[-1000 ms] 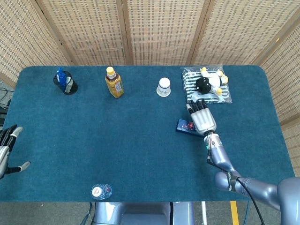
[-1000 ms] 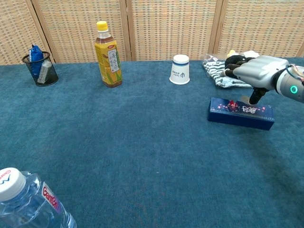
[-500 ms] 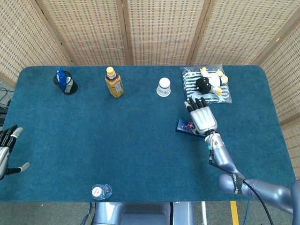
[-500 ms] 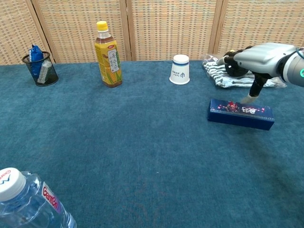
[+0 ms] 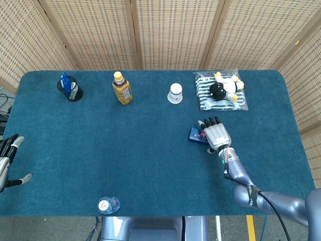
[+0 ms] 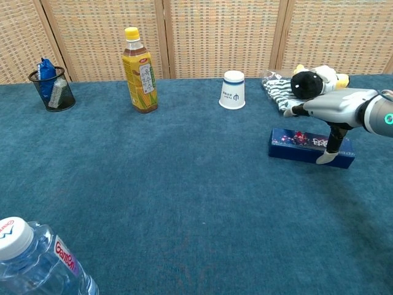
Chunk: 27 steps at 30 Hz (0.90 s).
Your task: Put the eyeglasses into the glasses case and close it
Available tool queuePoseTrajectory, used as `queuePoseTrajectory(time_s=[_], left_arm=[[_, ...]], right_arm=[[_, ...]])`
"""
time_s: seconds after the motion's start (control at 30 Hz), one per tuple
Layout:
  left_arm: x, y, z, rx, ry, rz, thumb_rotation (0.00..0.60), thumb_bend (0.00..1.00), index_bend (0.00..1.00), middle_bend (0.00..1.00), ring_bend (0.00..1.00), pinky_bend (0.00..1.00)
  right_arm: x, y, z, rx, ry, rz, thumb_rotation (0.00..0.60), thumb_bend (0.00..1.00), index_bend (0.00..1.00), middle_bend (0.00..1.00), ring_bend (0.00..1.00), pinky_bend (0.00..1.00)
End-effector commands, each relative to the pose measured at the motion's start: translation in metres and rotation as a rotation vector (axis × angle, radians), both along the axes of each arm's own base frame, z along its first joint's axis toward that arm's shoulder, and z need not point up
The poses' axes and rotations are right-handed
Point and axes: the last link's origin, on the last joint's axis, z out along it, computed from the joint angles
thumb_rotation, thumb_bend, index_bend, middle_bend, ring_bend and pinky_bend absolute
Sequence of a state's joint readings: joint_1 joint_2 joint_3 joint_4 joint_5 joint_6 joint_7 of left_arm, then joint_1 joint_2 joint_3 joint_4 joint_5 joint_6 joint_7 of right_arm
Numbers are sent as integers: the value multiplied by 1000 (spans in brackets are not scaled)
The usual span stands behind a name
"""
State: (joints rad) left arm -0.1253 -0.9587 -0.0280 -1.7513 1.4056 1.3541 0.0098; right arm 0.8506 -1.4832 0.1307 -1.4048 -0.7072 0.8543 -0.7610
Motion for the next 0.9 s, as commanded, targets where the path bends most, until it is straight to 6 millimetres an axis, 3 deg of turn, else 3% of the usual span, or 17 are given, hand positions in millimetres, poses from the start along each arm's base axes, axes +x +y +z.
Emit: queuePoseTrajectory(time_s=[0.03, 0.23, 0.43, 0.9], left_arm=[[0, 1, 0, -2, 0, 2, 600, 0, 0, 0, 0, 0], [-1, 2, -1, -5, 1, 6, 600, 0, 0, 0, 0, 0], [-1, 2, -2, -9, 2, 7, 600, 0, 0, 0, 0, 0], [1, 1, -3, -12, 0, 2, 600, 0, 0, 0, 0, 0]], right_arm=[[-3, -1, -6, 10, -9, -19, 600, 0, 49, 190, 0, 30], [-8, -4, -12, 4, -36, -25, 600, 27, 187, 383, 5, 29], [-7, -5, -14, -28, -60, 15, 600, 247, 374, 566, 138, 29], [-13, 1, -10, 7, -57, 66, 600, 311, 433, 585, 178, 30]])
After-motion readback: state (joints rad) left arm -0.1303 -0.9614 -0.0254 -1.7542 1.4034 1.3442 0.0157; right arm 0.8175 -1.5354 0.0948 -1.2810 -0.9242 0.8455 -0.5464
